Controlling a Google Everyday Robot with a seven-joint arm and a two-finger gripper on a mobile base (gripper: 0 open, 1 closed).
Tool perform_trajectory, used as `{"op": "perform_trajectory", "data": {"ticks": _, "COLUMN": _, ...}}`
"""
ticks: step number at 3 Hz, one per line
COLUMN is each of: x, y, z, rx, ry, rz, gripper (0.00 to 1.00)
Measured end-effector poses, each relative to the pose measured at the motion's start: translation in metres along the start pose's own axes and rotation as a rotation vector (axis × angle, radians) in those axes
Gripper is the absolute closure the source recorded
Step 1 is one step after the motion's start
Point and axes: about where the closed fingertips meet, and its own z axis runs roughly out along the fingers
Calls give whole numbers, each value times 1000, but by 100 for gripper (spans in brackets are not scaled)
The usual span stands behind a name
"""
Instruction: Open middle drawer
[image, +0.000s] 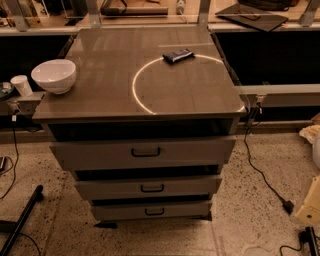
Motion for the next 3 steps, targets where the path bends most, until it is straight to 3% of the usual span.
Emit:
{"op": "perform_trajectory", "data": {"ticks": 2, "x": 5, "y": 25, "z": 50, "rx": -100, "ry": -7, "rz": 27, "gripper": 0}}
{"op": "perform_trajectory", "data": {"ticks": 3, "x": 5, "y": 25, "z": 50, "rx": -101, "ry": -7, "rz": 27, "gripper": 0}}
